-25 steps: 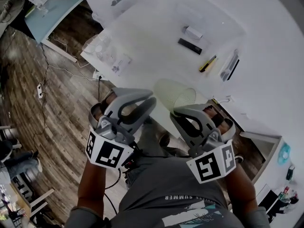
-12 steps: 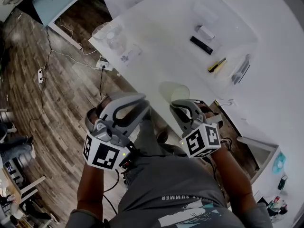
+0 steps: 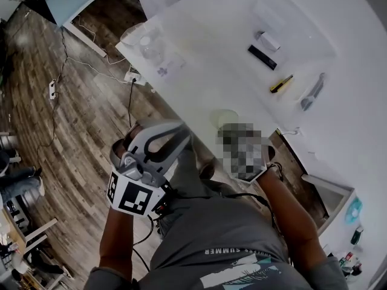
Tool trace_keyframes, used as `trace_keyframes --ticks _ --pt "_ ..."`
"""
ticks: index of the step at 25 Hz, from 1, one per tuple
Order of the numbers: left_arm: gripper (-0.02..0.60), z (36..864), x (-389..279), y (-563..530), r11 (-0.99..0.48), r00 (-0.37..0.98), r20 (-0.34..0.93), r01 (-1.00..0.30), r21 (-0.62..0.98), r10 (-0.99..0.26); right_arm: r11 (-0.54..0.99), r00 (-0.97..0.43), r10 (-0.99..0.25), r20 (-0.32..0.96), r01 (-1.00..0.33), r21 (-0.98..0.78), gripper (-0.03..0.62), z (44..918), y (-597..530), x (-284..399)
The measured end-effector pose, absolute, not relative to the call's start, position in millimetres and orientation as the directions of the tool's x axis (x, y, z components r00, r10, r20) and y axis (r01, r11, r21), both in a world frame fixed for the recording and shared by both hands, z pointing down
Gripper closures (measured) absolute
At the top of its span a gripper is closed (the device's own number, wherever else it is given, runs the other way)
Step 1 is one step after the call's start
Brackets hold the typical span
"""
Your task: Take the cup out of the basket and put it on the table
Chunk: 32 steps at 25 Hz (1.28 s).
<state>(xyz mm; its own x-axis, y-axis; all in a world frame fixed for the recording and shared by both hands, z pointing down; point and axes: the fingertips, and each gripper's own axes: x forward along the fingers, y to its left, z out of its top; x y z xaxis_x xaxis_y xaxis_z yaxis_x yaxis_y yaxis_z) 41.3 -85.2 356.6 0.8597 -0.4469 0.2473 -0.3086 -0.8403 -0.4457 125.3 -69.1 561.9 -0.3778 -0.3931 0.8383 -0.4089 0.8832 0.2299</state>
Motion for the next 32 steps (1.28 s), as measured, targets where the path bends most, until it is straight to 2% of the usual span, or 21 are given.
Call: trace_keyframes --ticks 8,17,25,29,30,31,32 --pt "0.517 356.9 49.1 -89.8 -0.853 0.867 0.259 -0.287 -0.437 -0.425 0.891 -0.313 -0.301 0.901 -0.428 0.149 0.565 605.1 -72.2 133.3" --pt "0.517 354.8 50.7 -89.9 -0.856 0.871 0.263 -0.275 -0.438 -0.415 0.894 -0.287 -0.256 0.923 -0.435 0.112 0.549 618.5 -71.1 135.8" --pt "0.517 356.8 47.1 -82.2 -0.863 0.873 0.271 -0.268 -0.428 -0.405 0.875 -0.332 -0.33 0.884 -0.458 0.154 0.53 592.9 -71.9 131.1" --pt "0.517 352.3 45.8 -72.8 -0.865 0.875 0.268 -0.268 -0.424 -0.403 0.835 -0.4 -0.44 0.804 -0.513 0.202 0.531 550.2 -72.1 125.7" --pt "0.517 350.4 44.9 -70.1 -0.865 0.875 0.266 -0.27 -0.424 -0.404 0.821 -0.423 -0.476 0.771 -0.528 0.217 0.538 534.2 -70.9 124.0" --pt "0.517 348.3 44.1 -67.7 -0.864 0.875 0.264 -0.271 -0.424 -0.405 0.807 -0.445 -0.51 0.736 -0.545 0.229 0.582 517.4 -69.0 122.7" --pt "0.517 345.9 43.5 -65.5 -0.863 0.876 0.262 -0.272 -0.426 -0.406 0.793 -0.464 -0.54 0.702 -0.561 0.24 0.582 500.5 -66.6 122.1"
